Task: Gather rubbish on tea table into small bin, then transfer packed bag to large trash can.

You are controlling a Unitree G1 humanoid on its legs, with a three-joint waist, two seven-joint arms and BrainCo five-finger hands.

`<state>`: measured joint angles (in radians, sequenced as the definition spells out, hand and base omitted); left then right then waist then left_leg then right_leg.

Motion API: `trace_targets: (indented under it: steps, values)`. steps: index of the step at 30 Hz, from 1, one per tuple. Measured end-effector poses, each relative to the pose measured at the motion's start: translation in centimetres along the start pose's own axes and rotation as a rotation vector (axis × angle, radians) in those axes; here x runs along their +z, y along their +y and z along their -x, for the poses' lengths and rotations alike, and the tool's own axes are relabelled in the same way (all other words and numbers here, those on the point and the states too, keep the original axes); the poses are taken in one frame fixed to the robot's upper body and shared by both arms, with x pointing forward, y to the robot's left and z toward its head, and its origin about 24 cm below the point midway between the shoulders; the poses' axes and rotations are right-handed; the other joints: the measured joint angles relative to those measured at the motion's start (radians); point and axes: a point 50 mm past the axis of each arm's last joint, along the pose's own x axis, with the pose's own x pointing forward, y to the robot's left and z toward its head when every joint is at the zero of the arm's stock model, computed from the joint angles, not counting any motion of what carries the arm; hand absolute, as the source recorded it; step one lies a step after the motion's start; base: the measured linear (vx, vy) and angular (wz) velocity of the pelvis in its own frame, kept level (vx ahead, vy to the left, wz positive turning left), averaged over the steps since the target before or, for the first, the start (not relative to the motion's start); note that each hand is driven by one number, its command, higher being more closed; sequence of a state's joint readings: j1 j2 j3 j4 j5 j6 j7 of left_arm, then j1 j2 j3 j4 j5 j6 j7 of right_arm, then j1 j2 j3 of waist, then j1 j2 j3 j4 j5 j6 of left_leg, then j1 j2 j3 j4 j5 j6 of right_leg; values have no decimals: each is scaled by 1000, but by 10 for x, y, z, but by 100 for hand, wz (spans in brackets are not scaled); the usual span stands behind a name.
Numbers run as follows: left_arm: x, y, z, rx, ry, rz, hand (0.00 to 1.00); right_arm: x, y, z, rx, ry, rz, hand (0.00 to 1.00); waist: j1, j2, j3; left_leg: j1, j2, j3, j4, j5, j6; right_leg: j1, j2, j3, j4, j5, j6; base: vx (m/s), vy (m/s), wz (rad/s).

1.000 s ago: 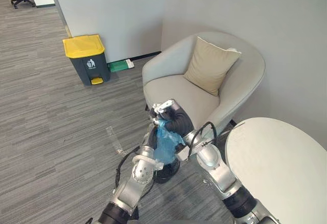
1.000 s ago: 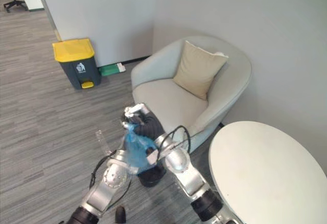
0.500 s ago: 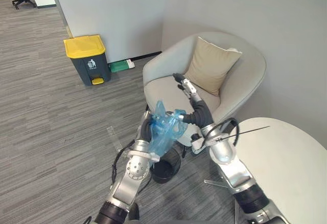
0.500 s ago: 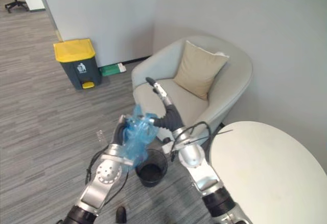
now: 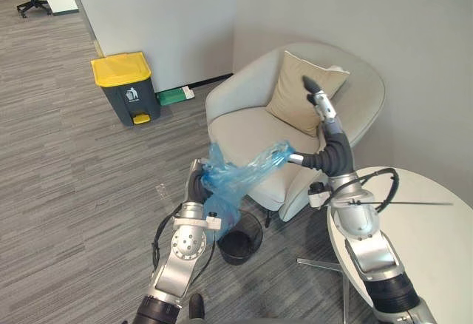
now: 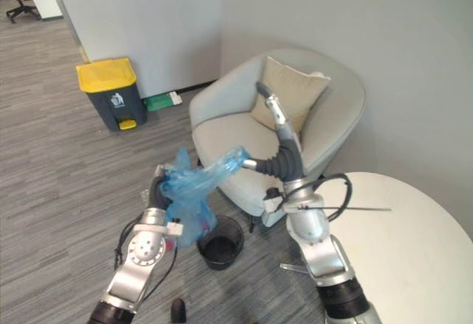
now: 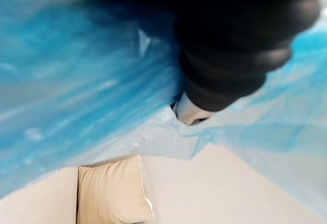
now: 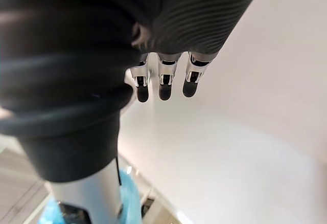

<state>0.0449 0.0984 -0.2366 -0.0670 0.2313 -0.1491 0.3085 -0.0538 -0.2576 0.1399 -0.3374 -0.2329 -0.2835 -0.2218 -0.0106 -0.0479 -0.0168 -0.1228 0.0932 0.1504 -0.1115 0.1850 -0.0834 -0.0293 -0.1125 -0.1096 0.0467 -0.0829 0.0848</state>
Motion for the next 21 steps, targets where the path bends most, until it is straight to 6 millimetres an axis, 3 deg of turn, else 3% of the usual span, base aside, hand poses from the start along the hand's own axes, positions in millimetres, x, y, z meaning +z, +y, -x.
trace_targets:
  steps: [3,8,16,21]
  values:
    - [-8,4,7,28,53,38,100,-14,1,21,-45,128,-47,0,-2,4,3,0,0,0,0,-1,-1,0,-1,0,0,0,0,0,0,0]
    - [-23,11,22,66,153,120,100,-54,5,61,-109,425,-139,0,-5,9,6,0,-1,-1,0,-9,-11,1,-4,-10,0,-1,0,0,0,1]
    - [-68,20,50,91,397,253,100,-112,18,150,-108,928,-222,0,-4,20,13,0,-6,-27,0,-20,-16,23,-7,-35,-10,-10,3,16,-4,10]
    - [-90,22,63,84,502,231,100,-122,23,169,-94,1028,-278,0,-2,25,17,0,-11,-42,0,-27,-12,35,-9,-47,-17,-16,7,40,-9,10]
